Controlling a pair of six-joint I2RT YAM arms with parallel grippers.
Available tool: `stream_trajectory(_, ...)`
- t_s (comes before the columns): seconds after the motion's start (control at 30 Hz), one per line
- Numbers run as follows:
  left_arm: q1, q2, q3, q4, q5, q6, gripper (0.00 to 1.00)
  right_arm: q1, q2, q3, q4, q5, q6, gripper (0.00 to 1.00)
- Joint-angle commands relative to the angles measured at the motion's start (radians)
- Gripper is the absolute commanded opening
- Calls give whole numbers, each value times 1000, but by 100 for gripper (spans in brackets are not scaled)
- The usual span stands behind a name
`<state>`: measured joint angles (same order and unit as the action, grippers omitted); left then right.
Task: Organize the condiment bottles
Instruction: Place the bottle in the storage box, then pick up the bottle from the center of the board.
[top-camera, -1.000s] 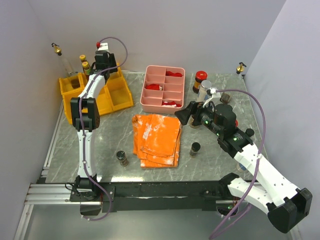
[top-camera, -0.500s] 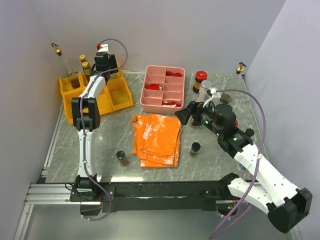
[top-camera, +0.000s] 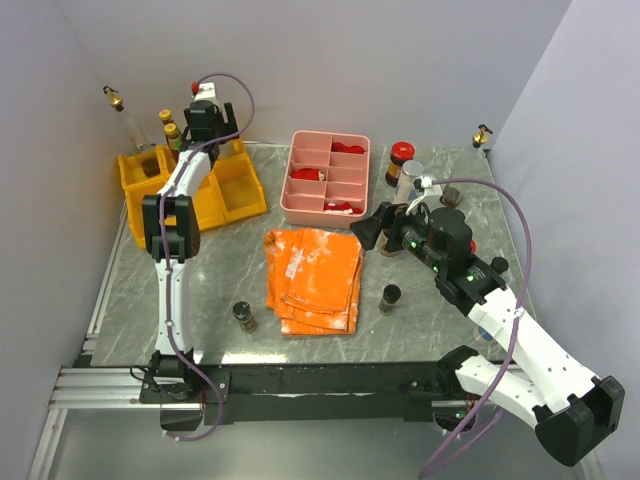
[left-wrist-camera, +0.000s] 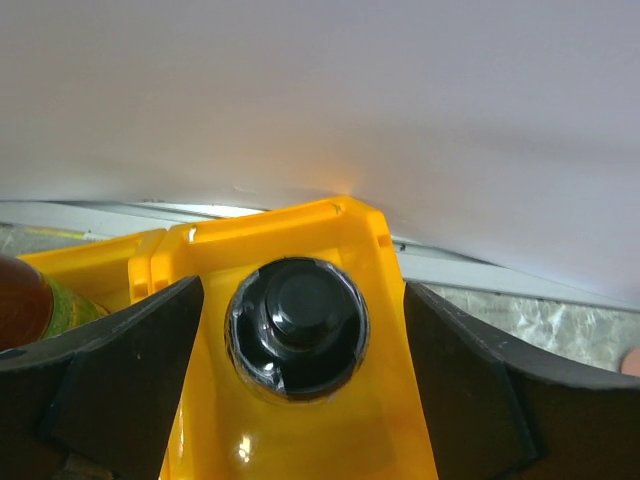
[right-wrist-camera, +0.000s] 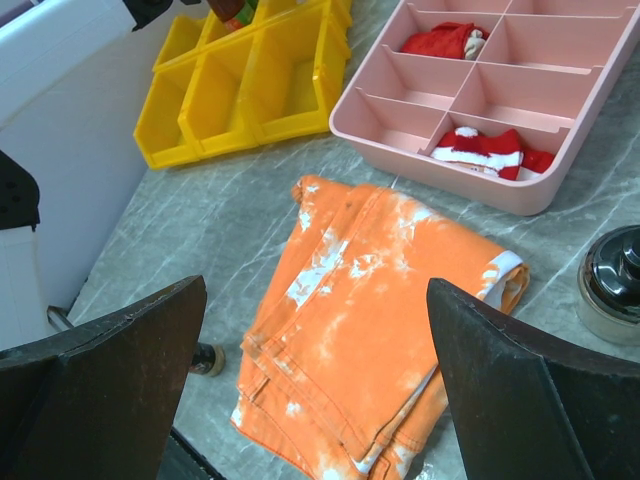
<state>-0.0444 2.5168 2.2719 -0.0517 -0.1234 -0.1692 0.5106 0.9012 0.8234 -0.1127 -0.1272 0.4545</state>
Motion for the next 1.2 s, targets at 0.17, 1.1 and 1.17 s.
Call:
stream_trajectory(0.17, -5, -278, -115, 41, 91, -24, 89, 2, -22, 34, 16, 14, -16, 99)
stream_trajectory(1.1, -331, -1414, -1120, -585, -108, -262, 86, 3, -59, -4, 39, -63, 19, 98)
stream_trajectory(1.17, -331, -1438, -1161, -653, -122, -291, 86, 3, -53, -6, 47, -71, 24, 98)
